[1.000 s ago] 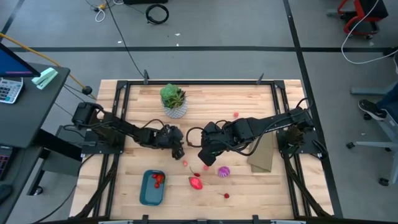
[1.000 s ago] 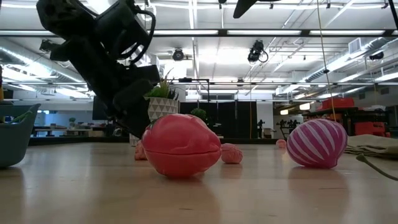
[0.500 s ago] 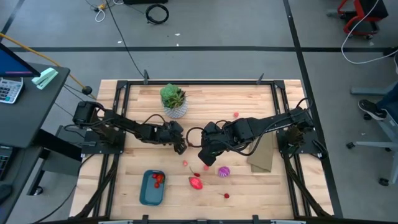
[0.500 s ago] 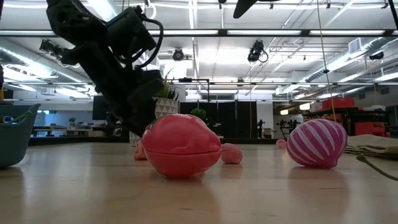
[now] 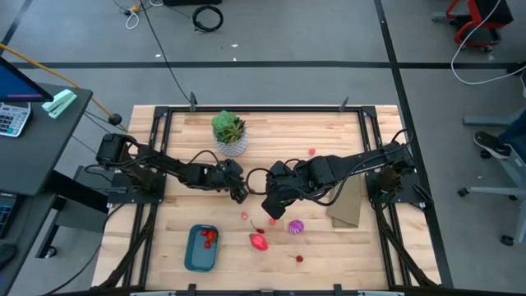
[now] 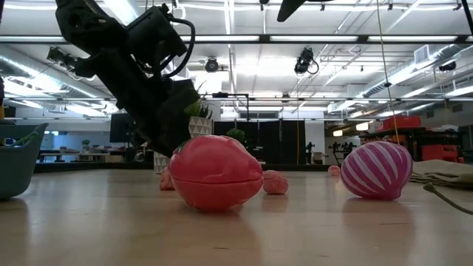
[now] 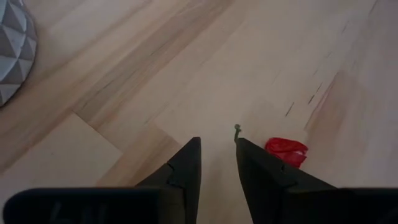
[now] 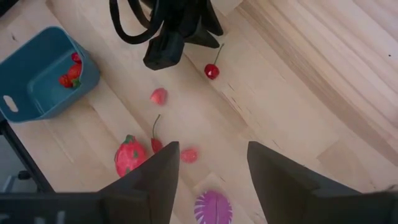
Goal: Pick and placing Produce into tupperware
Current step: Put the top red cherry into the bin
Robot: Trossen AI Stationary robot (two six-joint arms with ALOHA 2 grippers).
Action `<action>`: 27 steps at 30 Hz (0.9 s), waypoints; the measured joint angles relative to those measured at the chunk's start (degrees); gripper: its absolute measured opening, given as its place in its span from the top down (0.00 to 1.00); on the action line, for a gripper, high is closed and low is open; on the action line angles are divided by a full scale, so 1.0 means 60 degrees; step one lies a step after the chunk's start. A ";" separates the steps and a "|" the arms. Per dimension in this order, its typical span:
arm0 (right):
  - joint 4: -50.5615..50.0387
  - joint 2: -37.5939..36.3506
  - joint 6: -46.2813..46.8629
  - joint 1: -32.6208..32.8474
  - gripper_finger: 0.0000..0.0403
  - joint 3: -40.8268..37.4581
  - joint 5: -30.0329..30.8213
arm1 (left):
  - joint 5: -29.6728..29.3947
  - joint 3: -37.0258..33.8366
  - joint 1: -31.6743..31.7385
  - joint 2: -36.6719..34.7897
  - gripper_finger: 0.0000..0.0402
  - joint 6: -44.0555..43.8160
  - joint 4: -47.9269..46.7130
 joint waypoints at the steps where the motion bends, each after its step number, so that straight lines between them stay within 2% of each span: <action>1: -0.0002 0.0000 0.0000 0.0000 0.51 0.0000 0.0000 | 0.0000 0.0000 0.0000 0.0000 0.73 0.0004 0.0017; 11: -0.0001 0.0004 0.0000 0.0000 0.51 0.0000 0.0004 | 0.0004 -0.0004 -0.0073 0.0004 0.73 -0.0048 0.0335; 20: 0.0000 0.0004 0.0004 0.0000 0.51 0.0000 0.0007 | 0.0000 -0.0007 -0.0113 0.0785 0.73 -0.0241 0.0940; 27: 0.0000 0.0004 0.0004 0.0000 0.51 0.0000 0.0011 | 0.0003 -0.0007 -0.0046 0.0805 0.73 -0.0244 0.1555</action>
